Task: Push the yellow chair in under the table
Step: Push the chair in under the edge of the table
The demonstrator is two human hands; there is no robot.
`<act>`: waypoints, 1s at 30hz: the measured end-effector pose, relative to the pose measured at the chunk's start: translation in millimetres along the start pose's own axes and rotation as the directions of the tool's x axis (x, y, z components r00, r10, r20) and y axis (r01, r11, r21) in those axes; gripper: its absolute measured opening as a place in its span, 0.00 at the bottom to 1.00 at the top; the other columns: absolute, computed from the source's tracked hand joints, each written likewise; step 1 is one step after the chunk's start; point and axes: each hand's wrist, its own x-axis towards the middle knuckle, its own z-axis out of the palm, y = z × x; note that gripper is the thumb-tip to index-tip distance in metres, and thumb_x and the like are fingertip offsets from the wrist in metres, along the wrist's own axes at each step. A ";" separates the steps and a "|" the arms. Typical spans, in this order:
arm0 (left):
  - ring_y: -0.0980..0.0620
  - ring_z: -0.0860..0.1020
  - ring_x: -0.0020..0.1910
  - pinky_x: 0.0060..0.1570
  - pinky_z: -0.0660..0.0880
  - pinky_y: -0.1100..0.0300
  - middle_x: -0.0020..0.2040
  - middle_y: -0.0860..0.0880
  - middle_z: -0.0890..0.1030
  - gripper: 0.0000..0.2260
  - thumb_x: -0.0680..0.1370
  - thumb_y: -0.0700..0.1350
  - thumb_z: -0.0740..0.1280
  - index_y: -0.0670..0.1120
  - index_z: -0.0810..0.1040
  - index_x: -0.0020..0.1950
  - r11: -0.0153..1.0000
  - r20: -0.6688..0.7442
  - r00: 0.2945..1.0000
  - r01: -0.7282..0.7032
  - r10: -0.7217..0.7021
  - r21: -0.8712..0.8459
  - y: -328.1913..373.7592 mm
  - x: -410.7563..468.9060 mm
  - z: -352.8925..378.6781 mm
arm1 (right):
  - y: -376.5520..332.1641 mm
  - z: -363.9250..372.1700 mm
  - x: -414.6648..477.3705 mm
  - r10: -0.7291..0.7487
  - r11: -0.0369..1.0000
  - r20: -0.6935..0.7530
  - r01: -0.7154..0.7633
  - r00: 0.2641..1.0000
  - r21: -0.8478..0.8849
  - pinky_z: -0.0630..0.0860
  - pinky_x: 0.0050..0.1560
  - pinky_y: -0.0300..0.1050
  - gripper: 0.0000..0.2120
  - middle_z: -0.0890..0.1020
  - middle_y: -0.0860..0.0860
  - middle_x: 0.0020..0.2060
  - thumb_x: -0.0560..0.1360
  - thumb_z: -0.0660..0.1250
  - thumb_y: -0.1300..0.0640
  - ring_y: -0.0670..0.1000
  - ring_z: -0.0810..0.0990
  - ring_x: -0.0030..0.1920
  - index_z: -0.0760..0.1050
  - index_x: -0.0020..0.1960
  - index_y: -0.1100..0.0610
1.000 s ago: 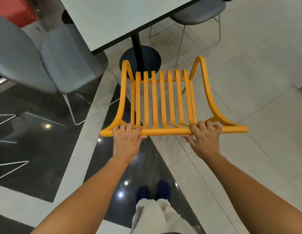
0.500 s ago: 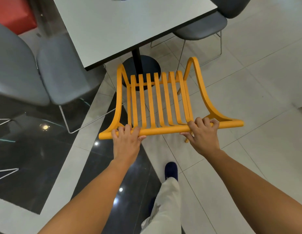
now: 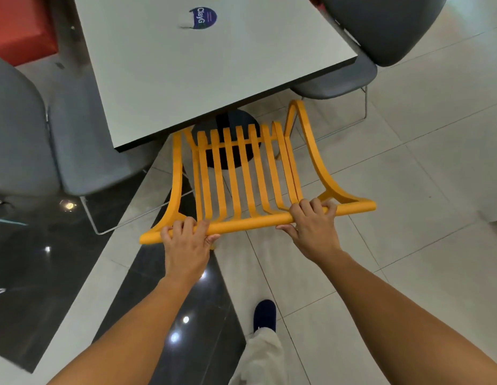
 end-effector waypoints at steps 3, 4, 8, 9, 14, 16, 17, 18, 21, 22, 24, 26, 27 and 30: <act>0.41 0.73 0.47 0.51 0.67 0.40 0.47 0.43 0.76 0.23 0.80 0.60 0.51 0.46 0.76 0.58 0.999 -0.002 0.999 0.041 -0.041 -0.006 14.0 15.4 2.4 | 17.1 -0.9 21.1 -0.042 0.999 0.007 0.042 0.999 0.006 0.66 0.55 0.63 0.24 0.76 0.53 0.45 0.77 0.55 0.34 0.57 0.73 0.48 0.72 0.50 0.55; 0.41 0.73 0.47 0.51 0.67 0.40 0.47 0.43 0.76 0.23 0.80 0.61 0.52 0.46 0.76 0.57 0.998 -0.003 0.998 0.056 -0.056 -0.006 19.6 20.6 2.5 | 23.7 -1.9 29.1 -0.054 0.999 0.011 0.054 0.998 0.008 0.66 0.55 0.63 0.24 0.76 0.53 0.45 0.76 0.55 0.34 0.58 0.73 0.48 0.72 0.50 0.55; 0.41 0.73 0.48 0.52 0.66 0.40 0.47 0.44 0.76 0.21 0.80 0.60 0.55 0.46 0.77 0.57 0.993 0.033 0.993 0.117 -0.117 -0.017 44.3 45.0 3.1 | 51.9 -8.9 61.9 -0.098 0.995 0.039 0.097 0.994 0.033 0.66 0.56 0.64 0.25 0.76 0.55 0.46 0.76 0.56 0.35 0.59 0.72 0.49 0.73 0.51 0.57; 0.41 0.73 0.48 0.53 0.67 0.39 0.47 0.44 0.76 0.20 0.80 0.60 0.56 0.46 0.76 0.57 0.991 0.052 0.990 0.135 -0.134 -0.018 50.7 51.9 3.6 | 59.2 -10.6 70.6 -0.109 0.994 0.048 0.107 0.993 0.039 0.66 0.57 0.65 0.25 0.76 0.55 0.46 0.76 0.56 0.35 0.59 0.72 0.49 0.73 0.51 0.57; 0.41 0.73 0.48 0.53 0.68 0.39 0.47 0.44 0.76 0.19 0.79 0.59 0.57 0.47 0.76 0.56 0.979 0.048 0.979 0.200 -0.198 -0.039 78.5 83.5 5.1 | 93.4 -12.6 112.4 -0.169 0.984 0.069 0.165 0.983 0.068 0.64 0.59 0.66 0.24 0.76 0.55 0.46 0.76 0.57 0.36 0.59 0.72 0.49 0.73 0.51 0.58; 0.41 0.73 0.48 0.53 0.68 0.39 0.47 0.44 0.76 0.19 0.79 0.60 0.56 0.47 0.77 0.56 0.971 0.040 0.972 0.232 -0.230 -0.051 90.3 97.9 5.6 | 108.2 -11.8 132.1 -0.197 0.978 0.070 0.191 0.978 0.087 0.63 0.60 0.65 0.24 0.75 0.55 0.46 0.76 0.58 0.36 0.59 0.71 0.49 0.73 0.51 0.58; 0.41 0.73 0.49 0.53 0.68 0.39 0.47 0.44 0.76 0.19 0.79 0.60 0.55 0.48 0.76 0.56 0.967 0.042 0.968 0.249 -0.247 -0.049 96.7 106.6 5.5 | 115.7 -11.7 143.0 -0.212 0.974 0.072 0.204 0.975 0.096 0.62 0.61 0.65 0.24 0.75 0.55 0.46 0.76 0.59 0.37 0.59 0.71 0.49 0.73 0.51 0.58; 0.41 0.72 0.49 0.53 0.68 0.39 0.47 0.44 0.76 0.20 0.80 0.60 0.54 0.48 0.76 0.57 0.962 0.047 0.963 0.267 -0.265 -0.048 103.7 115.5 5.4 | 123.7 -11.8 153.7 -0.227 0.970 0.075 0.218 0.971 0.107 0.62 0.61 0.64 0.23 0.75 0.55 0.46 0.76 0.59 0.37 0.59 0.71 0.49 0.73 0.51 0.58; 0.42 0.72 0.47 0.53 0.67 0.39 0.47 0.44 0.76 0.22 0.80 0.61 0.51 0.48 0.76 0.57 0.950 0.046 0.950 0.311 -0.310 -0.024 128.3 133.8 7.8 | 150.8 -10.4 177.3 -0.265 0.960 0.069 0.257 0.962 0.108 0.63 0.60 0.65 0.23 0.75 0.54 0.45 0.75 0.59 0.36 0.58 0.70 0.48 0.72 0.49 0.57; 0.42 0.72 0.47 0.53 0.67 0.39 0.46 0.44 0.76 0.22 0.80 0.61 0.52 0.48 0.76 0.57 0.947 0.046 0.947 0.320 -0.319 -0.016 136.8 136.0 10.1 | 160.1 -8.9 180.2 -0.277 0.957 0.065 0.270 0.959 0.102 0.63 0.59 0.64 0.23 0.74 0.54 0.45 0.75 0.58 0.36 0.58 0.70 0.48 0.72 0.49 0.57; 0.42 0.72 0.47 0.53 0.68 0.39 0.46 0.44 0.76 0.21 0.79 0.60 0.53 0.47 0.76 0.56 0.940 0.048 0.939 0.340 -0.340 -0.005 153.5 137.4 14.6 | 177.6 -6.1 183.5 -0.302 0.950 0.052 0.296 0.952 0.099 0.64 0.58 0.62 0.24 0.74 0.53 0.45 0.76 0.57 0.35 0.57 0.70 0.48 0.72 0.49 0.57; 0.41 0.72 0.46 0.53 0.68 0.39 0.46 0.43 0.76 0.20 0.79 0.60 0.55 0.47 0.76 0.55 0.932 0.042 0.931 0.364 -0.363 0.000 169.1 142.6 17.1 | 193.2 -5.2 189.9 -0.321 0.943 0.048 0.314 0.946 0.108 0.63 0.58 0.61 0.24 0.74 0.53 0.45 0.76 0.56 0.35 0.56 0.69 0.48 0.72 0.50 0.56; 0.41 0.72 0.46 0.53 0.68 0.39 0.45 0.43 0.76 0.20 0.79 0.60 0.55 0.47 0.76 0.55 0.928 0.033 0.927 0.373 -0.373 -0.002 176.9 146.1 17.1 | 200.5 -5.4 193.7 -0.330 0.940 0.050 0.323 0.943 0.114 0.63 0.58 0.61 0.24 0.74 0.53 0.45 0.76 0.56 0.35 0.56 0.69 0.48 0.72 0.50 0.56; 0.41 0.72 0.45 0.52 0.69 0.38 0.45 0.43 0.76 0.20 0.79 0.60 0.55 0.46 0.77 0.54 0.919 0.010 0.920 0.393 -0.393 -0.017 196.4 154.6 16.7 | 218.2 -6.2 203.1 -0.351 0.931 0.050 0.343 0.935 0.127 0.63 0.58 0.60 0.24 0.75 0.52 0.45 0.76 0.56 0.35 0.56 0.70 0.49 0.73 0.50 0.55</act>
